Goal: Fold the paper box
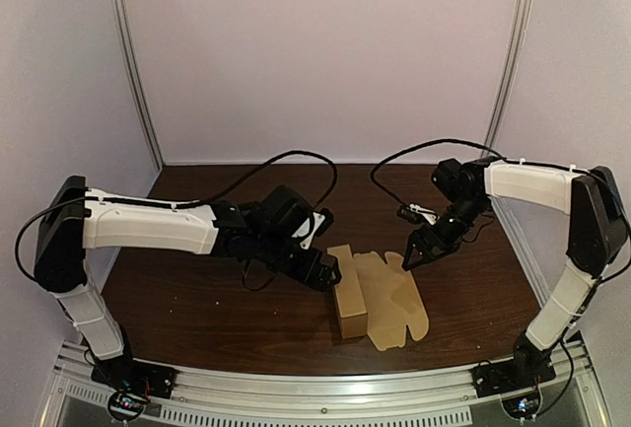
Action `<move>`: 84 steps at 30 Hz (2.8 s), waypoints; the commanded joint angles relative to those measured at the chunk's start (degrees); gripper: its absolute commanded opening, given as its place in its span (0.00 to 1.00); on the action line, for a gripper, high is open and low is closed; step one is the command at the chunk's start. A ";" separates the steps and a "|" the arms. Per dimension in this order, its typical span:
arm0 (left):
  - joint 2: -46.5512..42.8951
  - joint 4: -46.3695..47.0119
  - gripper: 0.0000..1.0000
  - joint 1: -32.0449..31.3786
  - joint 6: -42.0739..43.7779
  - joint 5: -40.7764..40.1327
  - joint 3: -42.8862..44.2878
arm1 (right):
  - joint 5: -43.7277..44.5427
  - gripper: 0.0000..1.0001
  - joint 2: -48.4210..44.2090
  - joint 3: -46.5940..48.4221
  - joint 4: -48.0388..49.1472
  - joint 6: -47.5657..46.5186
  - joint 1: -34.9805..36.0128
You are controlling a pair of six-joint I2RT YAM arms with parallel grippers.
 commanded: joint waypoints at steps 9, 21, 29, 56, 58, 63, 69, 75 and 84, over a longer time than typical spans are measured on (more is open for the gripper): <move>4.13 -1.06 0.98 -0.20 0.30 0.01 -0.67 | -2.71 1.00 4.41 0.06 2.04 1.15 -1.78; -0.14 -2.60 0.97 -0.17 -0.86 -2.75 -6.45 | -0.23 1.00 6.82 1.02 0.27 3.08 -1.76; 0.74 -2.04 0.97 -0.14 -0.95 -2.75 -6.63 | -16.82 0.81 11.29 4.49 -4.86 -0.45 -1.76; -15.02 -16.31 0.97 4.44 18.92 -26.36 -0.14 | -10.95 0.00 1.75 26.15 -23.27 -17.69 0.55; -17.91 -13.67 0.97 4.79 22.88 -23.13 0.88 | -8.58 0.00 1.65 28.77 -25.79 -20.84 3.02; -22.19 -10.58 0.98 4.82 28.95 -24.63 5.61 | -4.35 0.00 1.80 32.00 -28.45 -23.41 9.73; -12.20 -28.43 0.98 4.82 30.31 -29.79 19.32 | -3.41 0.00 2.05 33.88 -30.93 -24.84 13.55; -18.49 -17.05 0.97 4.80 30.58 -18.10 12.80 | -0.70 0.00 0.25 32.96 -31.50 -26.40 14.74; -15.96 -18.35 0.97 9.53 29.45 -17.56 14.20 | -6.00 0.00 0.69 33.81 -34.41 -27.05 14.67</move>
